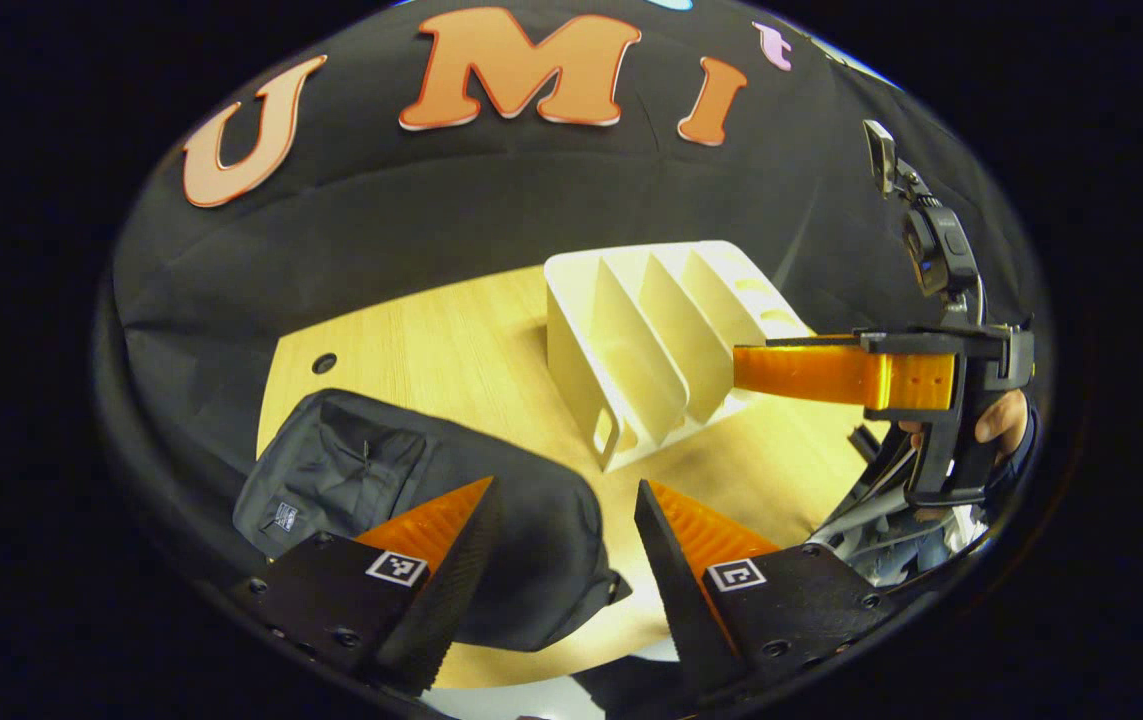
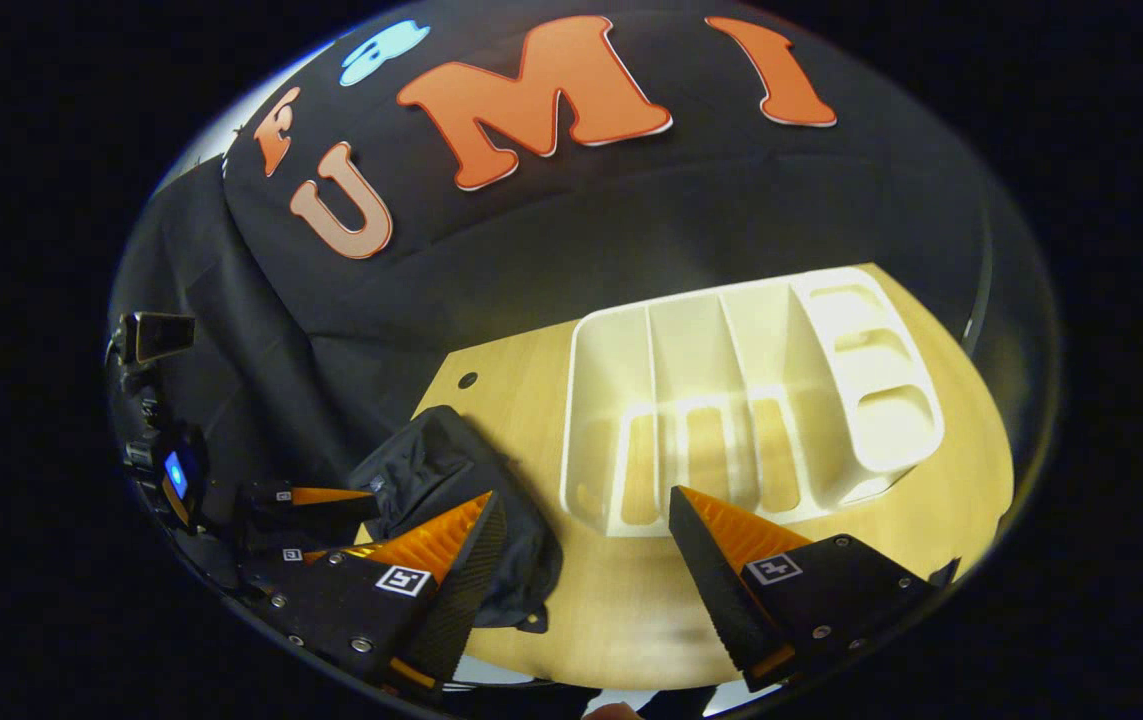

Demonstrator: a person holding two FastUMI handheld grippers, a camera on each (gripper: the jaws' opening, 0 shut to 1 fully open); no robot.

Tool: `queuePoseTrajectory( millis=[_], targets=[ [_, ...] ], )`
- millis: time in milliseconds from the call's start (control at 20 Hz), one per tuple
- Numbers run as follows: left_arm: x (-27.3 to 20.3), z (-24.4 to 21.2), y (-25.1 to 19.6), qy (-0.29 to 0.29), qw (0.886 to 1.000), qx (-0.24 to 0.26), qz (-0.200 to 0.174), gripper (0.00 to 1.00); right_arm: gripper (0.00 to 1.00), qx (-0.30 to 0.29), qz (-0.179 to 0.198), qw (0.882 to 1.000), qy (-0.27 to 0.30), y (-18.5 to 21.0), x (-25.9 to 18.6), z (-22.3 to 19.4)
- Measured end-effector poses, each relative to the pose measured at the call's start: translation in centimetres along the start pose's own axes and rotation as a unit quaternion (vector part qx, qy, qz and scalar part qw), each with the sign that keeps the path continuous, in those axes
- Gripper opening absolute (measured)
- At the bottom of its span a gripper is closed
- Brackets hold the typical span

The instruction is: Open the schoolbag, grab two books from the bookshelf and put them into the schoolbag.

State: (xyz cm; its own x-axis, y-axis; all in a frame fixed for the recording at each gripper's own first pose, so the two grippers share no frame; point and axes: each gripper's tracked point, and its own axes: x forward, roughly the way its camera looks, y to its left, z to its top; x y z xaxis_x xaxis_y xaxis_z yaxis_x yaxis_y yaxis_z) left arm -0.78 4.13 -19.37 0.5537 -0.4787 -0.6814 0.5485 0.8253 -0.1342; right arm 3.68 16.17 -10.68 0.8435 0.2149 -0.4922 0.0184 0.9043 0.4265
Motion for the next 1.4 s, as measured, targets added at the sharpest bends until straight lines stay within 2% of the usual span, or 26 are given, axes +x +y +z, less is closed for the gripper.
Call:
queuePoseTrajectory(
  millis=[150,300,450,600,850,1000,1050,1400],
  targets=[
    [-1.4,2.9,-2.1,-0.079,0.996,-0.004,0.041,0.91,0.98,-0.038,-0.011,0.998,-0.049,-1.7,-1.8,2.8],
    [-2.8,5.9,-4.3,-0.155,0.985,-0.002,0.079,0.98,0.98,-0.065,-0.003,0.994,-0.089,-2.6,-4.3,4.8],
    [-4.7,6.9,-5.6,-0.211,0.971,-0.026,0.106,0.97,0.98,-0.104,0.003,0.987,-0.121,-2.9,-6.3,5.8],
    [-4.6,7.3,-6.2,-0.243,0.96,-0.049,0.131,0.97,0.98,-0.134,0.009,0.98,-0.147,-2.8,-8.2,6.3],
    [-6.1,9.8,-6.0,-0.302,0.942,-0.039,0.141,0.97,0.98,-0.155,-0.012,0.97,-0.185,-3.3,-10.3,6.7],
    [-6.8,10.8,-7.6,-0.315,0.941,-0.029,0.122,0.97,0.98,-0.134,-0.032,0.969,-0.204,-4.0,-11.3,6.8],
    [-7.3,11.5,-7.8,-0.33,0.936,-0.02,0.12,0.98,0.98,-0.13,-0.03,0.968,-0.212,-3.7,-11.5,7.0],
    [-8.7,12.6,-6.2,-0.366,0.922,-0.018,0.127,0.97,0.98,-0.148,-0.048,0.962,-0.224,-3.4,-11.6,6.8]
  ],
)
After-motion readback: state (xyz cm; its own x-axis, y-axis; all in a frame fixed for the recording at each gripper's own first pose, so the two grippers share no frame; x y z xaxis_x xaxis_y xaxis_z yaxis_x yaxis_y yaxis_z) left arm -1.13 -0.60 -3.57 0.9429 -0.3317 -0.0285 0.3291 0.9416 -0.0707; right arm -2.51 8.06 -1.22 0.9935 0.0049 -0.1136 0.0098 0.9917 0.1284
